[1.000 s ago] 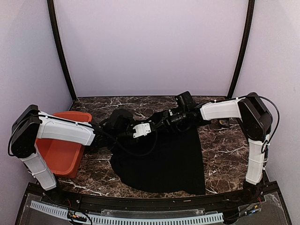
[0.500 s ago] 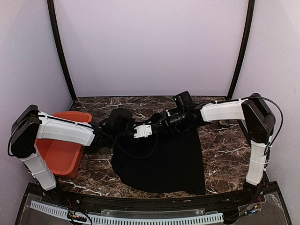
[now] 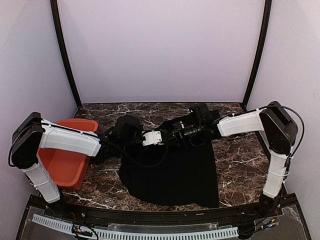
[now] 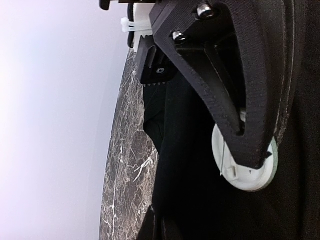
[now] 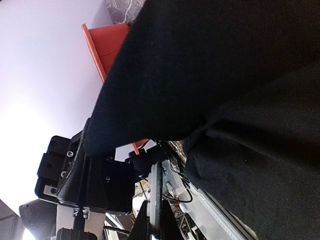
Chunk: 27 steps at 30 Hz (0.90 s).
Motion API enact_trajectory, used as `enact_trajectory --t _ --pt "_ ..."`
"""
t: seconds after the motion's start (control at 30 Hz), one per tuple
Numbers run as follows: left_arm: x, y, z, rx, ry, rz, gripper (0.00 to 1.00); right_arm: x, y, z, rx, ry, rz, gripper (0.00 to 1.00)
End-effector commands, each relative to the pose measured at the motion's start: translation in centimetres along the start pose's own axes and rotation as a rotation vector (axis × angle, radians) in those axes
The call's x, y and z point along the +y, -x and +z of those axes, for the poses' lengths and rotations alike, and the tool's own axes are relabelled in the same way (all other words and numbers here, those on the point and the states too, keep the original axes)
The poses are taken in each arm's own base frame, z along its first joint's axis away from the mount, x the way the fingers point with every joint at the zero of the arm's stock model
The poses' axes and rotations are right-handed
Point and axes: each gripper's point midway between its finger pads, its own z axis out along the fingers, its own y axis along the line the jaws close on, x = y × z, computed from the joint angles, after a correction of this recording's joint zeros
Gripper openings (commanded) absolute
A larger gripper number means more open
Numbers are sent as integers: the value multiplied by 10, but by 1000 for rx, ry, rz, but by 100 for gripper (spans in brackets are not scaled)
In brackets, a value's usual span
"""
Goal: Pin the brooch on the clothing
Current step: Cross the brooch on the flattened clothing.
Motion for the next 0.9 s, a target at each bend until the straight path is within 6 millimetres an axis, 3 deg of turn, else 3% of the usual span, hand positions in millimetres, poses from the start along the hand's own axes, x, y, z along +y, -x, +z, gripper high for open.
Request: enact_trajectory --t 0.0,0.27,0.87 --pt "7 8 -10 -48 24 -11 1 12 -4 2 4 70 -15 0" --pt "-1 11 -16 -78 -12 -17 1 26 6 7 -2 116 -18 0" --pt "-10 17 -17 -96 -15 5 1 19 17 6 -17 121 22 0"
